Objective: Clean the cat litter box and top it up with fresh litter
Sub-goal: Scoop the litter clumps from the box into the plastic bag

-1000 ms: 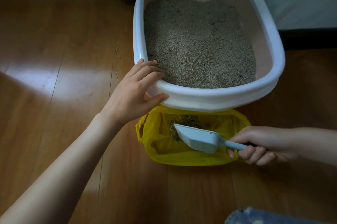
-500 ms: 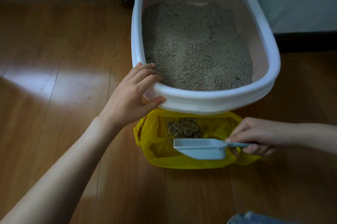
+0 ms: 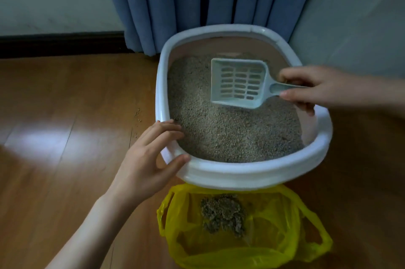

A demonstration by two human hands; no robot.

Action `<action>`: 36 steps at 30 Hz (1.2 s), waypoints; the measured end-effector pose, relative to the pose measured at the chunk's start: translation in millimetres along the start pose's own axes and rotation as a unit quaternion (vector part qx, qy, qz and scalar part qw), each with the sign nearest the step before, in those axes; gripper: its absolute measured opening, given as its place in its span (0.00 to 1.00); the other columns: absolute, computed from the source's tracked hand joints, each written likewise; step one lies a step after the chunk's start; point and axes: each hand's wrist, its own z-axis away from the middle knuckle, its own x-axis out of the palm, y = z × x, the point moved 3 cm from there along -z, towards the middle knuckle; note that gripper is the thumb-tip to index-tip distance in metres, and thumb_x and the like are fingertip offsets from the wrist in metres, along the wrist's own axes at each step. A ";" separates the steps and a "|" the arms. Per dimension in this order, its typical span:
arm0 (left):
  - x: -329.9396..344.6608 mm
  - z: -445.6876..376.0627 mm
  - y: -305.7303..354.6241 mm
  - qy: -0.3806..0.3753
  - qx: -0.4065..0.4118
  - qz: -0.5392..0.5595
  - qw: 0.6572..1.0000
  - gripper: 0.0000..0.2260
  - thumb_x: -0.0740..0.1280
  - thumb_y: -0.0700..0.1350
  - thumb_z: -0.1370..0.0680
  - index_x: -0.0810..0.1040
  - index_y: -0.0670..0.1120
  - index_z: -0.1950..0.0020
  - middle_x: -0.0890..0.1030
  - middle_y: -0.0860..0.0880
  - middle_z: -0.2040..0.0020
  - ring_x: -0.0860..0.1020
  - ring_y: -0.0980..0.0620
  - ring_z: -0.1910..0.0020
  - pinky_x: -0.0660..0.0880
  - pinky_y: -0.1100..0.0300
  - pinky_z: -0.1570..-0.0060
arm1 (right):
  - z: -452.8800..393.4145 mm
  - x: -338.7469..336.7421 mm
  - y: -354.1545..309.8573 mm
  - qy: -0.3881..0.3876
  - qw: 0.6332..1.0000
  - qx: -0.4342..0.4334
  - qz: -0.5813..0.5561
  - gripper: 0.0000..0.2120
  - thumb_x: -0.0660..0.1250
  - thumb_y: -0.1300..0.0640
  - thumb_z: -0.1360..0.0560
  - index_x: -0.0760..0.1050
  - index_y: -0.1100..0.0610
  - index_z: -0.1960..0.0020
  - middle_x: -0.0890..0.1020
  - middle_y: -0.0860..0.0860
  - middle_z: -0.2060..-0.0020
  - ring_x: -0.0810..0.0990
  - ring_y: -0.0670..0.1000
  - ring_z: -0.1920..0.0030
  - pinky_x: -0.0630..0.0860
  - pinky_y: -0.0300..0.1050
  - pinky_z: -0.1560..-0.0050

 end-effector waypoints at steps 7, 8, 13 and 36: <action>-21.2 -14.1 -10.9 0.021 -0.100 -0.023 0.995 0.18 0.66 0.56 0.25 0.79 0.48 0.40 0.76 0.58 0.40 0.74 0.62 0.37 0.67 0.73 0.40 | -57.9 8.0 -27.3 0.003 0.921 -0.079 0.382 0.13 0.56 0.40 0.23 0.72 0.47 0.57 0.76 0.46 0.70 0.74 0.46 0.69 0.67 0.43 0.70; -22.2 -15.3 -11.6 0.010 -0.103 -0.023 0.994 0.19 0.66 0.57 0.25 0.78 0.48 0.39 0.76 0.58 0.39 0.74 0.62 0.36 0.67 0.72 0.40 | -64.5 11.0 -30.9 0.000 0.913 -0.091 0.398 0.17 0.54 0.38 0.23 0.73 0.48 0.59 0.76 0.47 0.70 0.74 0.46 0.69 0.65 0.42 0.70; -15.5 -12.1 -3.5 -0.013 -0.106 -0.009 0.994 0.19 0.67 0.58 0.25 0.78 0.51 0.38 0.76 0.60 0.37 0.71 0.59 0.31 0.70 0.59 0.33 | -90.7 30.9 -42.4 -0.008 0.897 -0.178 0.406 0.15 0.57 0.40 0.22 0.71 0.48 0.59 0.75 0.46 0.70 0.73 0.44 0.71 0.67 0.41 0.71; 10.1 -2.9 7.1 -0.058 -0.072 -0.035 0.995 0.23 0.67 0.66 0.27 0.82 0.48 0.48 0.79 0.58 0.46 0.70 0.59 0.31 0.68 0.52 0.33 | -129.2 7.0 -26.1 -0.085 0.844 -0.081 0.524 0.12 0.65 0.45 0.24 0.71 0.53 0.58 0.75 0.47 0.65 0.72 0.46 0.67 0.69 0.40 0.69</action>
